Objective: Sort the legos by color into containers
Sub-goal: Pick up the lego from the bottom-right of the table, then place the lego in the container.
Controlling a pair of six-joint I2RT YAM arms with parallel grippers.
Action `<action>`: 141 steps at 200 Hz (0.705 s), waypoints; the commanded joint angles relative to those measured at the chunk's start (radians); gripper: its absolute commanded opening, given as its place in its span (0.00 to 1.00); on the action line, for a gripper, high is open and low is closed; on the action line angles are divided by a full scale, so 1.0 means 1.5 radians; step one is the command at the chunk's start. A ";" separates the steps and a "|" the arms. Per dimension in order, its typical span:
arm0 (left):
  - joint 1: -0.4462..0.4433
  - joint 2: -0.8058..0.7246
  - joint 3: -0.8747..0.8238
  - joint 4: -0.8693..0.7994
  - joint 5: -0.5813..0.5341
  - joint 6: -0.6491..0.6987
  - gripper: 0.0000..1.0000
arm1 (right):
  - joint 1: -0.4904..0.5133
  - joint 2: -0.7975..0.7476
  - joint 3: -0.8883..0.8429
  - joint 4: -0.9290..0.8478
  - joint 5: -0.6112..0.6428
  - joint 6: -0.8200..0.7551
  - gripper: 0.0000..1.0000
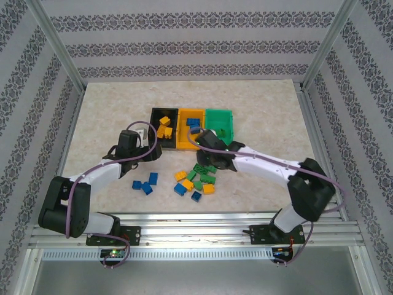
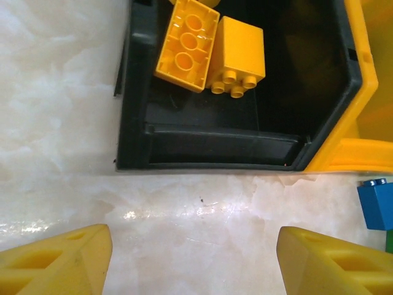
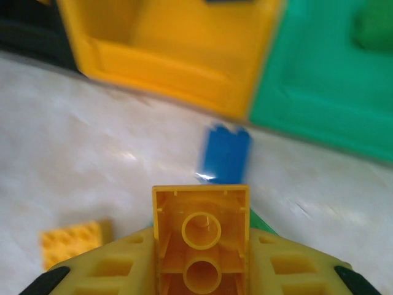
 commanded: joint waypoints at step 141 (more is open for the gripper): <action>0.058 -0.043 -0.063 0.127 0.077 -0.059 0.84 | -0.030 0.482 0.748 -0.086 -0.073 -0.130 0.49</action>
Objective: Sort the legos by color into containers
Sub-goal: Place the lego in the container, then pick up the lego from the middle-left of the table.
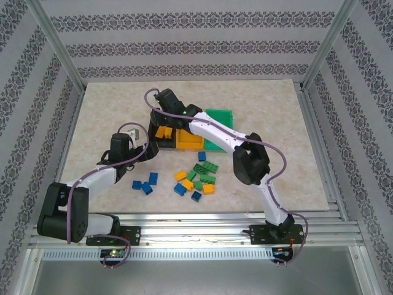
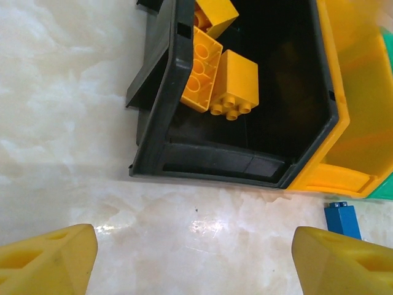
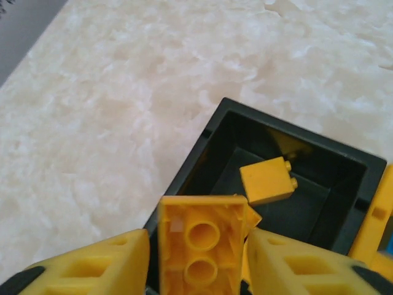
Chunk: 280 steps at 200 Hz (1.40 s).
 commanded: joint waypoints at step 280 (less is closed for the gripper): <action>-0.214 0.056 0.140 -0.269 -0.011 0.110 0.87 | -0.225 -0.741 -0.977 0.225 -0.032 -0.019 0.53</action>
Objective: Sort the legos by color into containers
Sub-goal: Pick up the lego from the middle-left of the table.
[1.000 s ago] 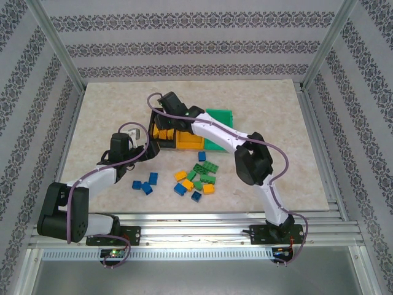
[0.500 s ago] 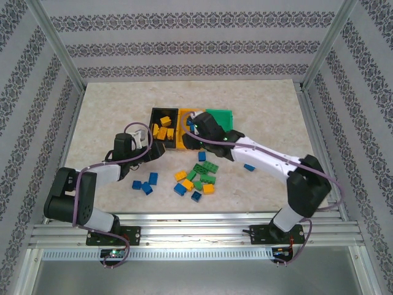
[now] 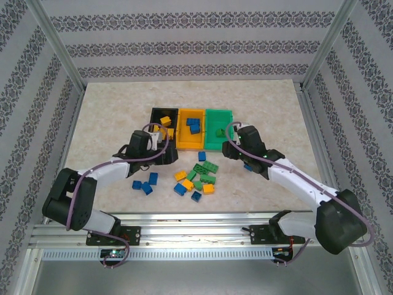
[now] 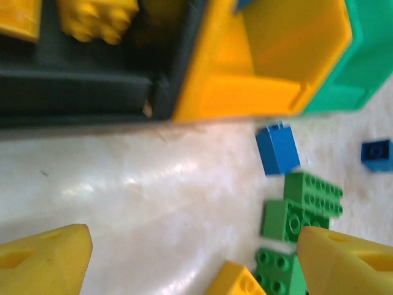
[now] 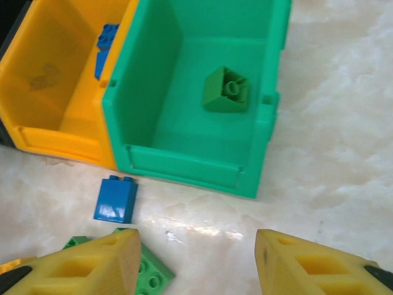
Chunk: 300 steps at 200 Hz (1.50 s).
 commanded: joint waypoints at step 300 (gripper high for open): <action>-0.224 0.147 0.225 -0.359 -0.187 0.161 0.77 | -0.054 -0.086 -0.140 0.092 -0.011 -0.077 0.53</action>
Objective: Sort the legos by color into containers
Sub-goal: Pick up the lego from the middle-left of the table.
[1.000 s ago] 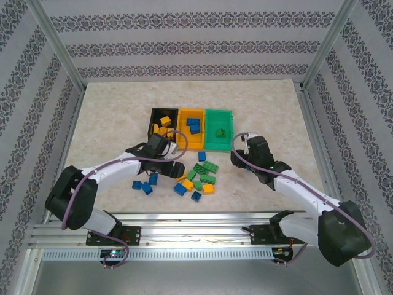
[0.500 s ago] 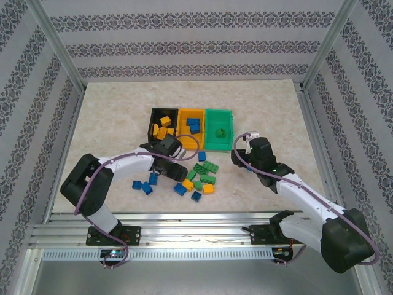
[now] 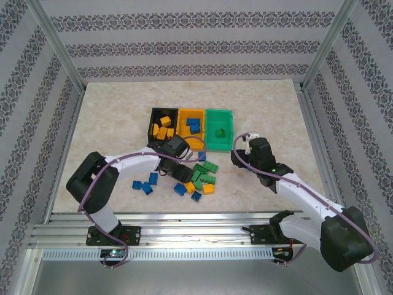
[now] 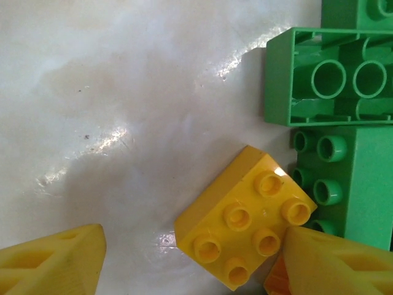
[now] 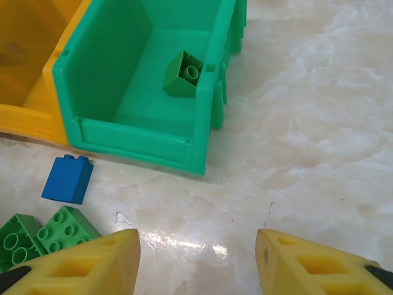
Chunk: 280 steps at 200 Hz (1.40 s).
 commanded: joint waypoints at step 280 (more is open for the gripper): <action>0.037 -0.021 0.056 0.006 -0.053 -0.029 0.37 | -0.008 0.035 -0.005 0.030 -0.015 -0.001 0.54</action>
